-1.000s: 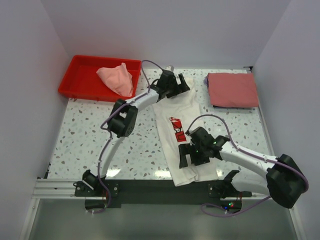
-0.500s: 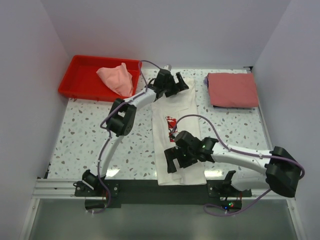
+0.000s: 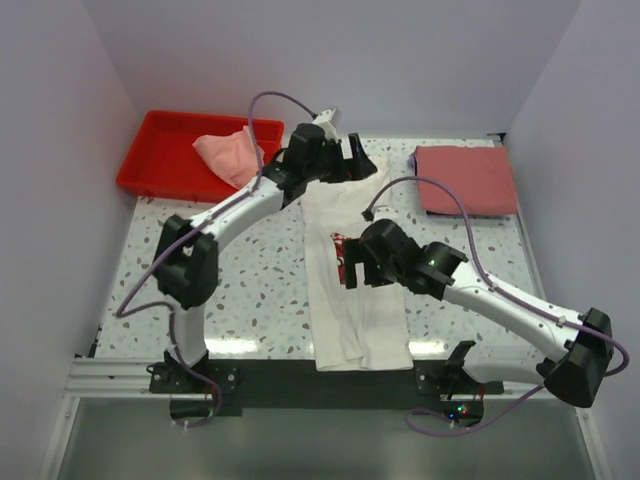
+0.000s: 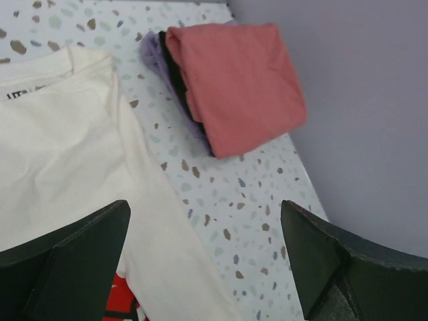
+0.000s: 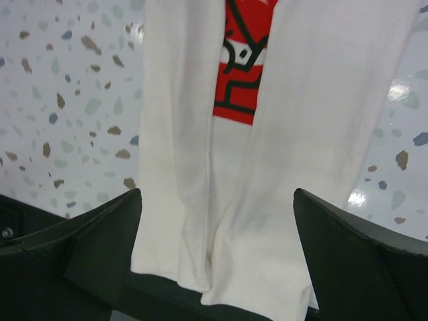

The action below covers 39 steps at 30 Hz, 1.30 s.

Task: Fold and stack the t-shirts
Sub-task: Fold the tshirt

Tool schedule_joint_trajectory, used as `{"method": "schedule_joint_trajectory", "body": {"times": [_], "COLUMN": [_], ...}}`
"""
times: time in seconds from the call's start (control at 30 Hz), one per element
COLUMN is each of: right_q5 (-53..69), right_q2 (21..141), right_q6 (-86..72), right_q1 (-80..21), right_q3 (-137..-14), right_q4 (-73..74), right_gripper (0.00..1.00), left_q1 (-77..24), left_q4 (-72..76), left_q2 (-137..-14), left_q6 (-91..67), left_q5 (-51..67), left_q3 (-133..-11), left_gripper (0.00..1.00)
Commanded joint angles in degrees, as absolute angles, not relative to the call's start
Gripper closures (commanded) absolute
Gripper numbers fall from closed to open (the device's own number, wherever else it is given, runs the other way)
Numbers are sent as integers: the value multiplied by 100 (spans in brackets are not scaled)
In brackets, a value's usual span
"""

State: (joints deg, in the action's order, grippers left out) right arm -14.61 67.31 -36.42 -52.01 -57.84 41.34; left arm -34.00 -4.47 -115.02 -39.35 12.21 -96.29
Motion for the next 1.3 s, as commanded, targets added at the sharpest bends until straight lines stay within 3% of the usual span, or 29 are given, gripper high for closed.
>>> {"method": "schedule_joint_trajectory", "body": {"times": [0.0, 0.23, 0.47, 0.67, 1.0, 1.27], "right_q5": [-1426, -1301, -853, -1237, -2029, -1846], "right_q2": [6873, 8137, 10279, 11634, 12830, 13605], "right_q6": [-3419, -2656, -2312, -2258, -3294, -4042], "right_q1": [-4703, -4219, -3533, -3516, -3480, -3454], "right_q3": [-6179, -6933, -8180, -9096, -10009, -10950], "right_q4": [3878, 3463, 3269, 3541, 3858, 4166], "right_gripper": [1, 1, 1, 1, 1, 1], "left_q1": [-3489, -3524, -3630, -4042, -4219, -4219], "left_q4": [-88, 483, -70, -211, -316, -773], "left_q2": [-9891, -7080, -6153, -6205, -6521, -6399], "left_q6": [-3393, -3708, -4183, -4350, -4465, -4342], "left_q5": [889, 133, 79, 536, 642, 396], "left_q3": [-8713, -5505, -3676, -3234, -3164, -3278], "left_gripper": [0, 0, 0, 0, 0, 0]}}
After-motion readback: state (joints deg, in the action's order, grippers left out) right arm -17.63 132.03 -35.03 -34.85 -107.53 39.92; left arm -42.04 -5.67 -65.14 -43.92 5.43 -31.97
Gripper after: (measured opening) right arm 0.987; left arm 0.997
